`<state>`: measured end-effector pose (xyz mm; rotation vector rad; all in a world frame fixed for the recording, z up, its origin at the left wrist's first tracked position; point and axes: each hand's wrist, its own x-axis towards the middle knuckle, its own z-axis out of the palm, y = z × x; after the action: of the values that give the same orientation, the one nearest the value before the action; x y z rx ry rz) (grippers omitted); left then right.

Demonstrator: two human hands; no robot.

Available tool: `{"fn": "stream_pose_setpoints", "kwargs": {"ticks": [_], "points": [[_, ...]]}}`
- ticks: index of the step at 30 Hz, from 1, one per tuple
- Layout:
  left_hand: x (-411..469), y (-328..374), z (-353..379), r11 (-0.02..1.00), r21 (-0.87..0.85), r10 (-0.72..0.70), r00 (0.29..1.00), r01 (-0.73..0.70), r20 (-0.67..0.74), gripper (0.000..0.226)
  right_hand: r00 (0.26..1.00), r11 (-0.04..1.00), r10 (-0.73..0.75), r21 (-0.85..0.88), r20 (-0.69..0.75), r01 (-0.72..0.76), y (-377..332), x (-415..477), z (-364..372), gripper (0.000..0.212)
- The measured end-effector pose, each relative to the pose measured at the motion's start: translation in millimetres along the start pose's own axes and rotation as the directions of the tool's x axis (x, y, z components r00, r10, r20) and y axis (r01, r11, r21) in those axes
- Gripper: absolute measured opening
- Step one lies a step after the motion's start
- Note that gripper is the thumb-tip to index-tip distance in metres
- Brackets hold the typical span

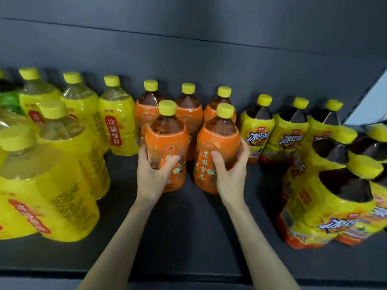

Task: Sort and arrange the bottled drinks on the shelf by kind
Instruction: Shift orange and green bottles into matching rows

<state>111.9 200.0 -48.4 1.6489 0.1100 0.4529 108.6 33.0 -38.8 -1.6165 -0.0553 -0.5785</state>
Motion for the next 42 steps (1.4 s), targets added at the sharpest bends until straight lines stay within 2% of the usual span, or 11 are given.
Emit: {"fn": "stream_pose_setpoints", "kwargs": {"ticks": [10, 14, 19, 23, 25, 27, 32, 35, 38, 42], "points": [[21.4, -5.5, 13.1, 0.999, 0.039, -0.013, 1.0, 0.014, -0.028, 0.097, 1.0, 0.997, 0.013, -0.074, 0.002, -0.013, 4.1, 11.2, 10.2, 0.086], [19.4, -3.0, 7.1, 0.996, 0.083, -0.026, 0.999, 0.024, 0.031, 0.096, 0.999, 0.992, 0.038, -0.12, -0.005, -0.039, -1.3, 6.0, 10.1, 0.084], [10.0, 1.7, -10.1, 0.974, 0.228, -0.02, 0.991, -0.011, 0.135, 0.09, 0.995, 0.926, 0.1, -0.368, 0.016, -0.087, -10.8, -6.0, 3.7, 0.086], [-16.8, 5.2, -30.9, 0.872, 0.468, 0.08, 0.986, -0.142, 0.149, 0.065, 1.0, 0.831, 0.018, -0.555, -0.023, -0.028, -18.6, -30.2, -8.7, 0.057], [-30.6, 11.3, -41.0, 0.806, 0.559, 0.127, 0.98, -0.192, 0.153, 0.05, 0.999, 0.847, -0.036, -0.532, -0.022, 0.019, -25.7, -44.2, -12.8, 0.036], [-43.1, 21.8, -49.5, 0.782, 0.57, 0.195, 0.967, -0.253, 0.161, 0.036, 0.998, 0.88, -0.059, -0.47, 0.038, 0.07, -37.1, -56.6, -14.5, 0.021], [-83.5, 60.4, -71.4, 0.824, 0.458, 0.341, 0.937, -0.335, 0.072, 0.022, 0.976, 0.917, -0.155, -0.346, 0.15, 0.199, -72.0, -81.9, -24.6, 0.015], [-120.1, 71.6, -89.6, 0.892, 0.323, 0.323, 0.946, -0.316, 0.033, 0.022, 0.969, 0.94, -0.174, -0.266, 0.173, 0.216, -83.0, -109.0, -29.8, 0.013], [-155.8, 63.3, -109.2, 0.946, 0.227, 0.246, 0.969, -0.231, -0.037, 0.02, 0.965, 0.964, -0.125, -0.201, 0.23, 0.173, -82.5, -140.9, -25.9, 0.012], [-196.6, 46.5, -145.2, 0.964, 0.243, 0.146, 0.981, -0.112, -0.127, 0.023, 0.946, 0.988, -0.035, -0.131, 0.323, 0.081, -81.9, -182.0, -6.5, 0.012]]}}
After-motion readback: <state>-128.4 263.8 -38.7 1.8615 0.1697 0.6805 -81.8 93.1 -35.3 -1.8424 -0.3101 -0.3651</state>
